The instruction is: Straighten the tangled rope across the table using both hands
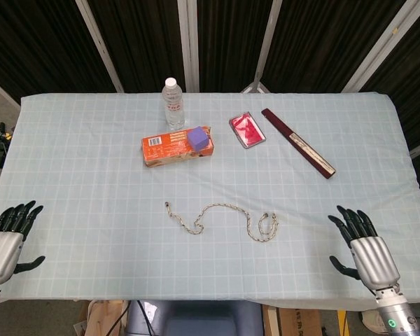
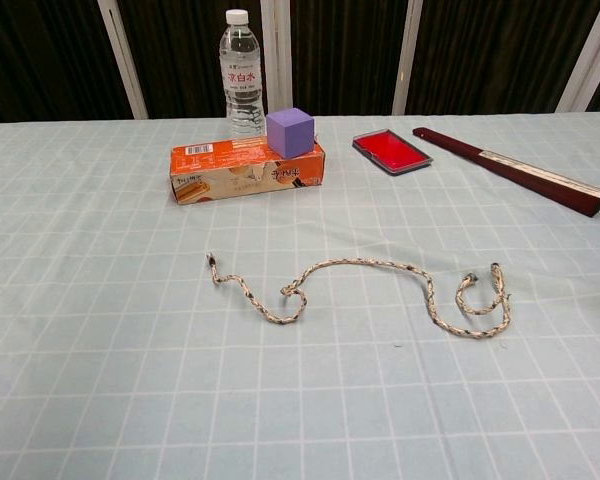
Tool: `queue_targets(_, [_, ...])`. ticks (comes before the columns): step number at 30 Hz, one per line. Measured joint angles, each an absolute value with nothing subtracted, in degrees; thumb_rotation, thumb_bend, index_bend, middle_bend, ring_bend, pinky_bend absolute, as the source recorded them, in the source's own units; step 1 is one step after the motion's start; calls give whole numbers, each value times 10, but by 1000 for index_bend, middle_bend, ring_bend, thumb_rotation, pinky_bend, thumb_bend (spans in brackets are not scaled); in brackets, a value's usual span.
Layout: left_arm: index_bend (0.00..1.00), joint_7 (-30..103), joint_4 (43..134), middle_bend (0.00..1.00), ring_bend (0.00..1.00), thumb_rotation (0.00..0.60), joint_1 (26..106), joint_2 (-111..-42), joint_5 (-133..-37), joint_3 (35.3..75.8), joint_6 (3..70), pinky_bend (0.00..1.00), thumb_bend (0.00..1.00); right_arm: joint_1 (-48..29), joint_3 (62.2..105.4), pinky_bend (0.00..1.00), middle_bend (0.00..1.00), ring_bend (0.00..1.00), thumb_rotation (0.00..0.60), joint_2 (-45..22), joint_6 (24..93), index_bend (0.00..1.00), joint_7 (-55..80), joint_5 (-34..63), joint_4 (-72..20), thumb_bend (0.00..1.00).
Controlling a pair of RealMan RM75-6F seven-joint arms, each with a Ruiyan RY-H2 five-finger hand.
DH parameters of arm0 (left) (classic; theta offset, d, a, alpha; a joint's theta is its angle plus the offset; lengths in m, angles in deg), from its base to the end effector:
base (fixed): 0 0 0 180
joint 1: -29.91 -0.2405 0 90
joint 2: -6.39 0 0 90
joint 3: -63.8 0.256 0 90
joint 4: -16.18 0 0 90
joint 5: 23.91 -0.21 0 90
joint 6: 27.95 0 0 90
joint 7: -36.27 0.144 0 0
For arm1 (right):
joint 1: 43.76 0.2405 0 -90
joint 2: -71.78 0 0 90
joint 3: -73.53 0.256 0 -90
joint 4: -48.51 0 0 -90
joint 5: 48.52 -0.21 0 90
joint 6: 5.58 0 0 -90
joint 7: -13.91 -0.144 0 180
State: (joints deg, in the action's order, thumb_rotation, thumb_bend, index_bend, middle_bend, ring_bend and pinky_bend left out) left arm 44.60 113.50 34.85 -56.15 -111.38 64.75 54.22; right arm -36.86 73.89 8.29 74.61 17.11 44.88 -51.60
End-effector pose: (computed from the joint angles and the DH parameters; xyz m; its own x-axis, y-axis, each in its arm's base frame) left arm -0.3001 0.1652 0.1431 0.4785 0.1167 0.8703 0.8780 -0.0521 -0.4757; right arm -0.2676 -0.1765 0.1282 0.3582 -0.1182 0.9262 -0.9247 -0.1819 0.3344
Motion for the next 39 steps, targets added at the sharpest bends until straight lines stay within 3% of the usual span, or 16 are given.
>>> queue_targets(13, [28,434,1131,0,0,600,357,-569,-1080,623,540,0,0,-262,817,0,33,0,600,40,622,172,297,327,-599,280])
queue_targets(22, [28,440,1128,0,0,600,361,-575,-1075,620,534,0,0,-180,870,0,33,0,600,-23,582,199,407,217,-634,279])
queue_targets(28, [28,427,1126,0,0,600,361,-572,-1079,621,537,0,0,-155,871,0,50,0,600,-68,582,316,462,177,-647,280])
queue_targets(39, [36,396,1119,0,0,600,360,-564,-1092,626,539,0,0,-155,812,0,55,0,600,-121,604,344,504,150,-617,280])
